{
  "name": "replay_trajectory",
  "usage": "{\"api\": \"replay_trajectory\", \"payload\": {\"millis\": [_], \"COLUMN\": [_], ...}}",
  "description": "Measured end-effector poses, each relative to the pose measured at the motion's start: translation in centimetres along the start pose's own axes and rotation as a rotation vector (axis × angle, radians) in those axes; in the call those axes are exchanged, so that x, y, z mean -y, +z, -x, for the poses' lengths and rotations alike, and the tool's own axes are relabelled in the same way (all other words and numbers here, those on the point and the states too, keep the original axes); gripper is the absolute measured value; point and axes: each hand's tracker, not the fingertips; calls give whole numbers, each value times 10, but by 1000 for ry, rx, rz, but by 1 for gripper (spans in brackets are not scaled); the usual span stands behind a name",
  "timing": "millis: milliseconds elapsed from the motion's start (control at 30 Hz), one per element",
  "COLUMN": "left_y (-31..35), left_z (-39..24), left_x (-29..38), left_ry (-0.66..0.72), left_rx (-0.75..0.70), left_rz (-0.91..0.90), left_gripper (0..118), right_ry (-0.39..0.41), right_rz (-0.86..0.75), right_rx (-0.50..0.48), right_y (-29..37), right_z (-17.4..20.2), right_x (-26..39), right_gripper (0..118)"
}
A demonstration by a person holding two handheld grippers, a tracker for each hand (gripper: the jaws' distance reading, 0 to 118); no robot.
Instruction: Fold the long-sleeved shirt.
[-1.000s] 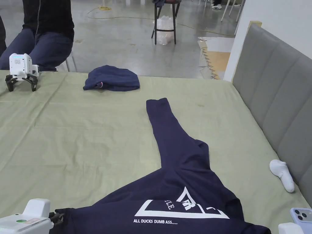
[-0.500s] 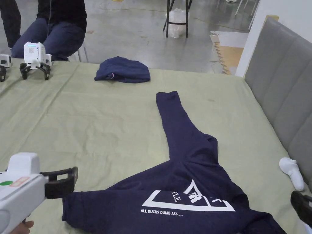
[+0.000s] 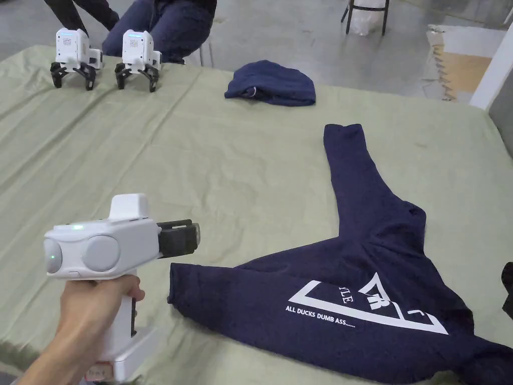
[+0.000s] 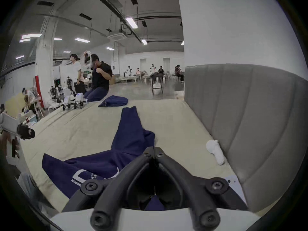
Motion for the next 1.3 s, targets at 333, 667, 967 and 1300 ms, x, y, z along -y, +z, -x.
{"api": "replay_trajectory", "payload": {"millis": [333, 667, 967, 1300], "left_y": [-91, -88, -105, -116], "left_z": [25, 17, 14, 13], "left_x": [67, 63, 57, 58], "left_ry": [299, 153, 155, 142], "left_rx": [127, 100, 123, 127], "left_rz": [210, 138, 192, 210], "left_gripper": [54, 10, 10, 10], "right_ry": [-7, 41, 45, 105], "right_rz": [141, 228, 427, 477], "right_rx": [-68, -156, -142, -121], "right_y": [-51, -193, -427, -485], "right_z": [9, 22, 32, 46], "right_x": [38, -20, -61, -43], "right_gripper": [0, 118, 118, 50]}}
